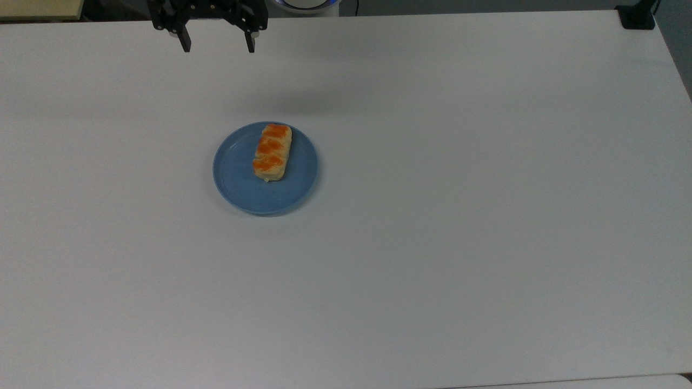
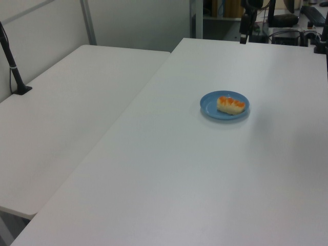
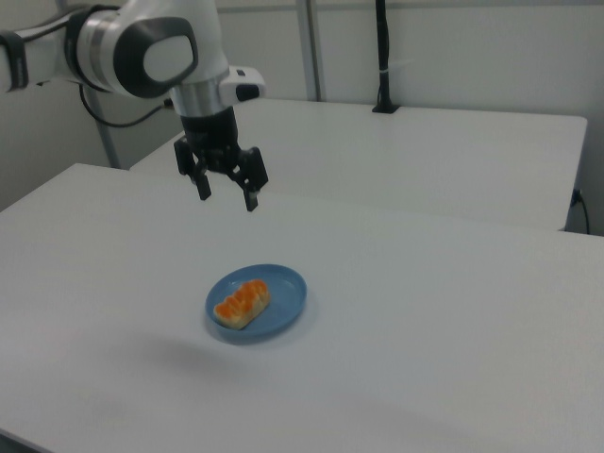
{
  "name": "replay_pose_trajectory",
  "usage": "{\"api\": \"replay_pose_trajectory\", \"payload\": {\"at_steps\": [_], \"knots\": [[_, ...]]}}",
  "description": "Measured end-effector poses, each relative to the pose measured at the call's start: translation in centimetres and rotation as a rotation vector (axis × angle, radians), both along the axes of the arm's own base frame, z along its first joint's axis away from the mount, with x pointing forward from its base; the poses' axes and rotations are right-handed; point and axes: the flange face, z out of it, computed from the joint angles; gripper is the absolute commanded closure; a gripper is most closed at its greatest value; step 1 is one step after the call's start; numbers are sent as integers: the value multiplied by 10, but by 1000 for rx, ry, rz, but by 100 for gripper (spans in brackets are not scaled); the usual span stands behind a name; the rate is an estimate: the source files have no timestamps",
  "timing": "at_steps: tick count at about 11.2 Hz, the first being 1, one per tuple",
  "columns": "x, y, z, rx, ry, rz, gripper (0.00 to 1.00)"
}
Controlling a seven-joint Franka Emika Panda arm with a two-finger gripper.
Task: Put the bread on the table
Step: 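Lower the open gripper onto the glazed bread roll on the plate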
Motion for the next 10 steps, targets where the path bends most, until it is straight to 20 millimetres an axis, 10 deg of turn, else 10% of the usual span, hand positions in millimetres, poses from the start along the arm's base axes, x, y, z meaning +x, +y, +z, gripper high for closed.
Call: {"api": "replay_pose_trajectory", "payload": {"at_steps": [10], "knots": [[22, 36, -144, -10, 14, -67, 0]]}}
